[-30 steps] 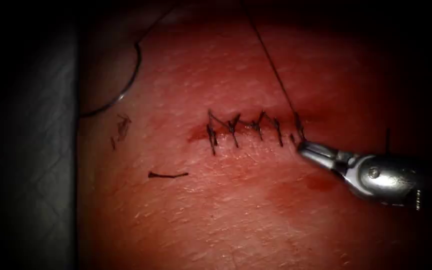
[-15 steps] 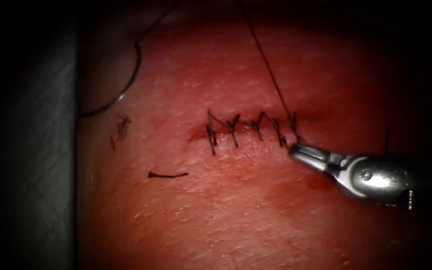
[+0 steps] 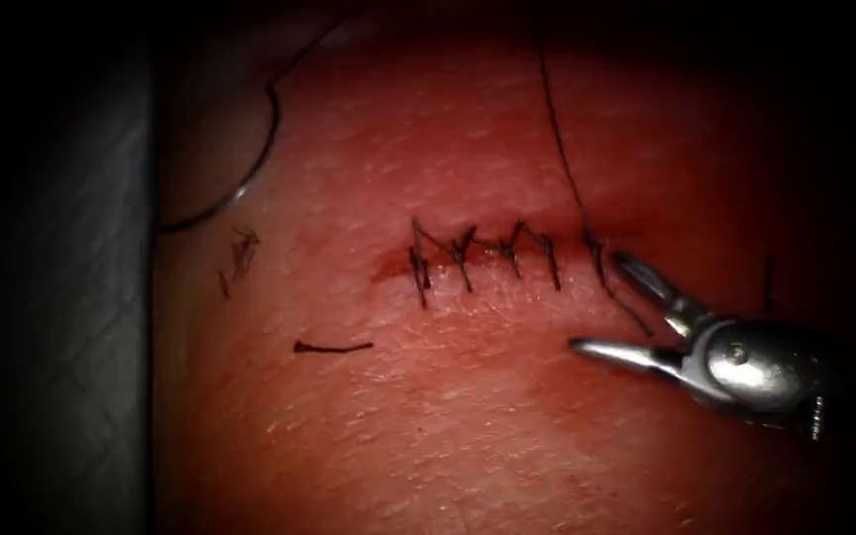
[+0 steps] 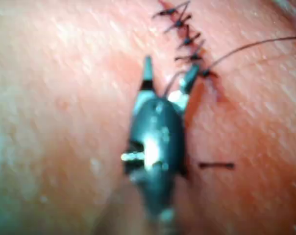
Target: Wound Closure
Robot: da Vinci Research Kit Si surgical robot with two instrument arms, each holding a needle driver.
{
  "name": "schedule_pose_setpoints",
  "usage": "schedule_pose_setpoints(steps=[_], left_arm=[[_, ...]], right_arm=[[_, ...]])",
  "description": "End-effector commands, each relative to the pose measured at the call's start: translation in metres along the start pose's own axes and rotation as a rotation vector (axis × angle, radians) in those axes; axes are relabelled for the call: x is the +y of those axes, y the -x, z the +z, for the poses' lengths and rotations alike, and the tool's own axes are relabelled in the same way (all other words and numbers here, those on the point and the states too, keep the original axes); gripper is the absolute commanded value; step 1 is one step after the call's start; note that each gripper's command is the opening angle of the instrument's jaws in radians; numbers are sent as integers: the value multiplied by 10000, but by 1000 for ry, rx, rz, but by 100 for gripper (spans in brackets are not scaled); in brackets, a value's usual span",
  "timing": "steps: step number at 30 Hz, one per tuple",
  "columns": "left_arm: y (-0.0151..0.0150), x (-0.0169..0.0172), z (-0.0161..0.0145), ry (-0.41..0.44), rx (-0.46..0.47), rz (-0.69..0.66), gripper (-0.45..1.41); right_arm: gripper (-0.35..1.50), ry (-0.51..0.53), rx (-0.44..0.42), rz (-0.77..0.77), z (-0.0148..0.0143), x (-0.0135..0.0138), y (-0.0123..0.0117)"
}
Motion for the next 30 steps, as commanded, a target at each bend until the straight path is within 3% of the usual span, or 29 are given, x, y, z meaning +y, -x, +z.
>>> schedule_pose_setpoints(steps=[1,3,9,16,24,30], left_arm=[[-5,-5,1,-5,17,-23,-45],[-13,-13,-16,-5,51,-54,-45],[-48,-20,-75,-4,108,-83,-45],[-76,-31,-124,-23,176,-130,-45],[-108,-60,-187,-22,279,-207,-45],[-134,-67,-226,-25,323,-221,-45]], right_arm=[[123,-4,-7,6,3,-10,1],[131,-5,-6,27,1,-9,-3],[131,-10,-23,141,-3,2,-15],[141,-15,-152,143,11,36,-28],[131,-23,-227,147,22,63,-12],[146,-28,-331,179,35,73,2]])
